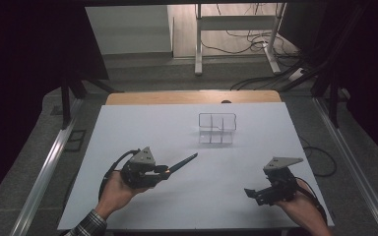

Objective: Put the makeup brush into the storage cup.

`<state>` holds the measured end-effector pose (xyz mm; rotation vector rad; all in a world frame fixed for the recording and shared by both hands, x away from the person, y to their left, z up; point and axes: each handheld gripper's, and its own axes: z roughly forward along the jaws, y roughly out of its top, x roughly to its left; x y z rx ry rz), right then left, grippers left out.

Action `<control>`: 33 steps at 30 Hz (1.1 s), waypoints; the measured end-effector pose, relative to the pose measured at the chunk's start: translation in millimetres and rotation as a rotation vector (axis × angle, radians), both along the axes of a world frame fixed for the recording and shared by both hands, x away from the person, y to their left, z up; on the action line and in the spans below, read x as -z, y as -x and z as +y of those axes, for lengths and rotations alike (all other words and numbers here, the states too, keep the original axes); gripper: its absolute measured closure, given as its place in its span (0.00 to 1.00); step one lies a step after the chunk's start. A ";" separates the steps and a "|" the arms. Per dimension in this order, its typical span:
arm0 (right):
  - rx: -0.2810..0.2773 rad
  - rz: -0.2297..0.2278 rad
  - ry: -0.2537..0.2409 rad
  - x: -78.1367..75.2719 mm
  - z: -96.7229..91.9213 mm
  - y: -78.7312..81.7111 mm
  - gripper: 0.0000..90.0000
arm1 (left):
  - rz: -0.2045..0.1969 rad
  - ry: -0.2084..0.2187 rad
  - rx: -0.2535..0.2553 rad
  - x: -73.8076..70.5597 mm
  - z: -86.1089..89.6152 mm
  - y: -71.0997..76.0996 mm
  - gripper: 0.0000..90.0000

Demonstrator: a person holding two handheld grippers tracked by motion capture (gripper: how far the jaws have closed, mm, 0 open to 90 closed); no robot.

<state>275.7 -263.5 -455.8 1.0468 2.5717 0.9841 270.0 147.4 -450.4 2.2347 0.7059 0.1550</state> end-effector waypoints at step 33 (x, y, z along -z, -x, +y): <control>-0.203 0.004 0.031 -12.9 81.6 -24.6 0.00 | 0.005 0.001 0.076 2.4 -17.2 4.2 0.80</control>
